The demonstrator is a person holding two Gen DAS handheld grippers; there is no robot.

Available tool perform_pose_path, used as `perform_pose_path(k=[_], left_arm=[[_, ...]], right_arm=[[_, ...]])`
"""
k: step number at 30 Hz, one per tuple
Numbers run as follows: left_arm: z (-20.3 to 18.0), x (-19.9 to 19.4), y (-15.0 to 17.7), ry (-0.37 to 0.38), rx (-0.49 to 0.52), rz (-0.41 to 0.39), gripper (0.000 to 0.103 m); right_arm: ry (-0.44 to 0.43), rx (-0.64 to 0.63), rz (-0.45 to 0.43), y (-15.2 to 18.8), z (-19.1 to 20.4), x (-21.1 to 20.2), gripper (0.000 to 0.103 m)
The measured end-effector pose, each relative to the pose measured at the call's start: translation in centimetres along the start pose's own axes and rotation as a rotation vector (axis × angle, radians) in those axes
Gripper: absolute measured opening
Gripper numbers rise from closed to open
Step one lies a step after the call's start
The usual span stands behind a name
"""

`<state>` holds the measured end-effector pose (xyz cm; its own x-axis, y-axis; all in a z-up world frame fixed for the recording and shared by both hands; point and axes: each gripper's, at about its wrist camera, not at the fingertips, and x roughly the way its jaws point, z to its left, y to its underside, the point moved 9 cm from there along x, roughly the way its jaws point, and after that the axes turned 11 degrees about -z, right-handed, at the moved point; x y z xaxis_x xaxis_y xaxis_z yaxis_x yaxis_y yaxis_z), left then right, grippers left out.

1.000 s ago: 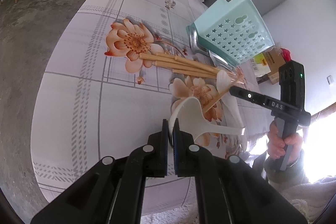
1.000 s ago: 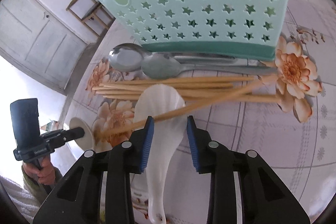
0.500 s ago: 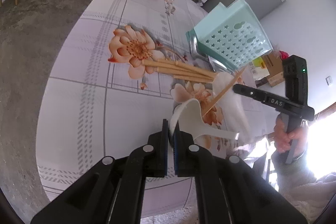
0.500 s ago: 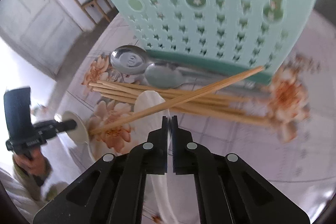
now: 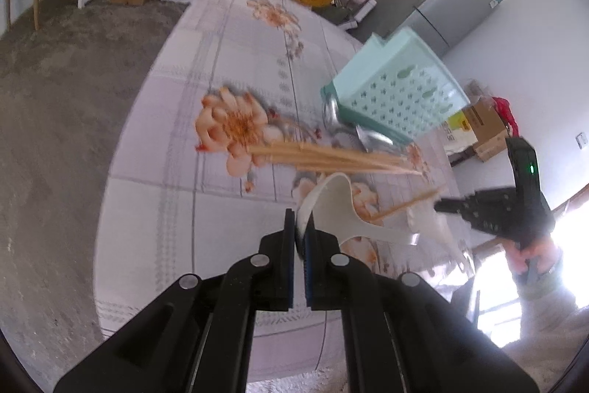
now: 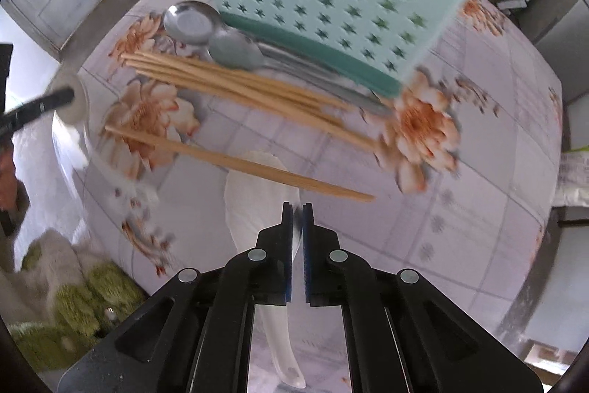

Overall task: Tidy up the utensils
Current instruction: 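Raise both held white paddles up toward the green holder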

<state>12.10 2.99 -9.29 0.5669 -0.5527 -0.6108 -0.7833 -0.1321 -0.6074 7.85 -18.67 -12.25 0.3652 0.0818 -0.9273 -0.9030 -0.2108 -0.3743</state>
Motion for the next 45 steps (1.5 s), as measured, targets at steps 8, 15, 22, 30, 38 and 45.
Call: perform_pose_path(k=[8,15,22,30,38,45], left_arm=[[-0.6,-0.3,-1.8,-0.043,0.014,-0.053,0.003],[-1.7,0.6,-1.5,-0.063,0.031,-0.039,0.003],[-2.7,0.8,-2.2,-0.081,0.059,-0.059,0.003],[-2.9,0.2,-3.4,-0.094,0.063,-0.101,0.003],[-2.6,-0.5,-4.4,-0.1,0.046,-0.139,0.003],[-2.6,-0.6,-4.3,-0.097,0.046,-0.152,0.003]], right_arm=[[-0.168,0.119,0.04,3.4,-1.0,-0.7,0.002],[-0.377,0.273,0.058,4.8,-0.7,-0.9,0.001],[-0.43,0.388,-0.01,3.3,-1.1,-0.8,0.001],[-0.542,0.438,0.024,3.7,0.2,0.0,0.0],[-0.329,0.456,-0.153,0.4,-4.5,-1.6,0.0],[0.145,0.086,-0.372,-2.2,-3.9,-7.3,0.0]])
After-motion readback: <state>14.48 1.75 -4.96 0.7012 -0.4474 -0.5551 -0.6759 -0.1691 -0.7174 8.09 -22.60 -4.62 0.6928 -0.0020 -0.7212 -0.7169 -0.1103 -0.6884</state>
